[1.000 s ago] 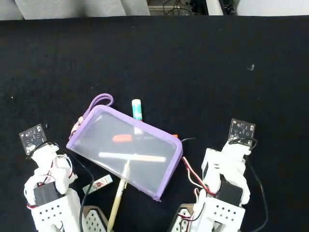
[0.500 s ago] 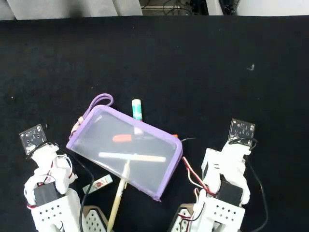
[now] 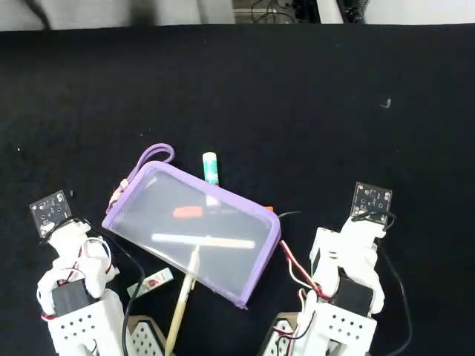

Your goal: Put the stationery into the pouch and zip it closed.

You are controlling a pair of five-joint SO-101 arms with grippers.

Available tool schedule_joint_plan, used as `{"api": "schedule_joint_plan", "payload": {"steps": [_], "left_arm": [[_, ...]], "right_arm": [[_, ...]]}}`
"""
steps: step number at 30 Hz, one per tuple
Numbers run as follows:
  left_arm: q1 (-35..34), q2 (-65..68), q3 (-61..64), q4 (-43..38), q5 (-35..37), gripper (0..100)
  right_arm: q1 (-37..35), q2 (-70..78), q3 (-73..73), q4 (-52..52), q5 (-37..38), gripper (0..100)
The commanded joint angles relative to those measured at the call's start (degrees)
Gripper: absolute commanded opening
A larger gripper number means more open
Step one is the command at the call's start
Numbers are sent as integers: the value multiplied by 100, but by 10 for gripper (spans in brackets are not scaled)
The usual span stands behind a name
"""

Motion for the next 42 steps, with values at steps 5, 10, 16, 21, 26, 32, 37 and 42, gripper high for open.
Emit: {"api": "schedule_joint_plan", "payload": {"steps": [5,10,16,21,26,32,37,42], "left_arm": [[-31,-35,66,26,35,30],[-31,-35,66,26,35,30],[-31,-35,66,26,35,30],[-31,-35,66,26,35,30],[-31,-35,66,26,35,30],[-22,-35,66,26,35,30],[-22,-35,66,26,35,30],[-22,-35,66,26,35,30]], "right_arm": [[62,-453,-13,18,-53,12],[44,-453,-13,18,-79,14],[44,-462,-13,18,-44,15],[-211,-497,-13,-79,-26,15],[-88,-505,-75,-422,1521,12],[-105,-505,-75,-800,3402,15],[-1134,-497,-470,-923,3279,16],[-2031,-444,-1332,-712,2145,125]]}}
